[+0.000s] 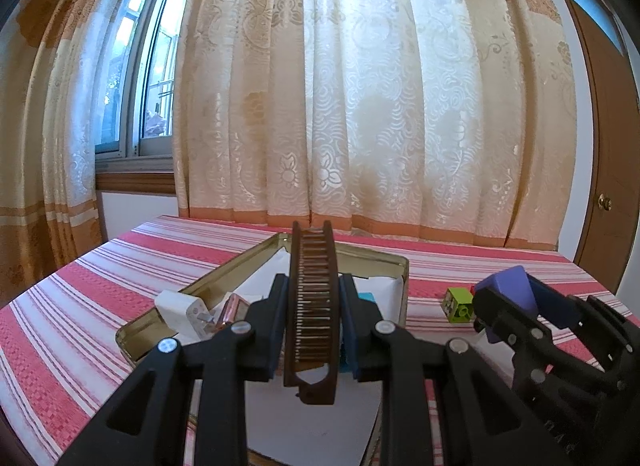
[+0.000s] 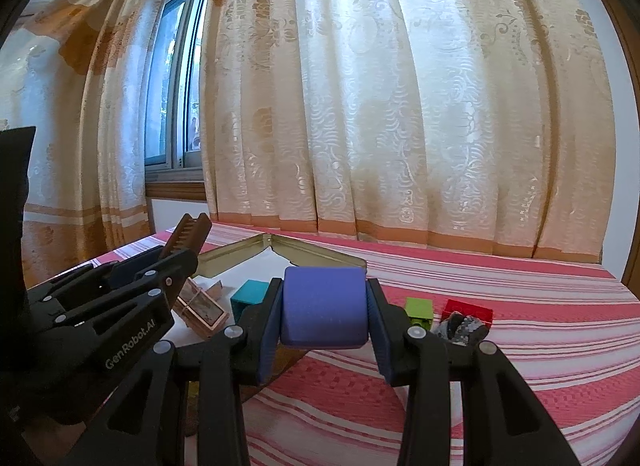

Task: Organize rigid objects
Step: 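Lower the brown comb and purple cube over the tray's white lining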

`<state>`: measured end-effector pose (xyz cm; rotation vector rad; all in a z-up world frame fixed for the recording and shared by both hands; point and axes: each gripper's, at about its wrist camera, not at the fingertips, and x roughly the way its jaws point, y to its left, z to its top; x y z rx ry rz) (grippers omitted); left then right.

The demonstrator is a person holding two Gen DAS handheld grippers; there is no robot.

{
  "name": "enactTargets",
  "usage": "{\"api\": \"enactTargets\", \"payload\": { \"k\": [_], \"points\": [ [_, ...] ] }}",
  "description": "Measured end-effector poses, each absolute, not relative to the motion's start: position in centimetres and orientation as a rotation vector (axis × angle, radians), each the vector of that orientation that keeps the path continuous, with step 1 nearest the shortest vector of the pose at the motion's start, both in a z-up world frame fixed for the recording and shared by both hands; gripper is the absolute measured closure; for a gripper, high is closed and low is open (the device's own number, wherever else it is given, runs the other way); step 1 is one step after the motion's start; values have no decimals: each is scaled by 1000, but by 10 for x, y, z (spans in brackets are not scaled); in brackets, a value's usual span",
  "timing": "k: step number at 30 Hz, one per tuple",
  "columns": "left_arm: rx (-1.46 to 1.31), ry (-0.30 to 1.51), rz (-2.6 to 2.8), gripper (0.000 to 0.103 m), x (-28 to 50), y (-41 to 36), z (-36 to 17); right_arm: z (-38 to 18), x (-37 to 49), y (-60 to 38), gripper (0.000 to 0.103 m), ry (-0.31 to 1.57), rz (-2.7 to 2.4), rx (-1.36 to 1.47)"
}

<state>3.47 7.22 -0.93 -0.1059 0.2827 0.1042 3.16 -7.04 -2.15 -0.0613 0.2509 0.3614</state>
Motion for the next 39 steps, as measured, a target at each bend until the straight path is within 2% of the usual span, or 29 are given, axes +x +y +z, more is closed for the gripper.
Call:
{"api": "enactTargets", "payload": {
  "k": [39],
  "points": [
    [-120,284,138,79,36,100,-10,-22,32,-41,60,256,432,-75]
  ]
}}
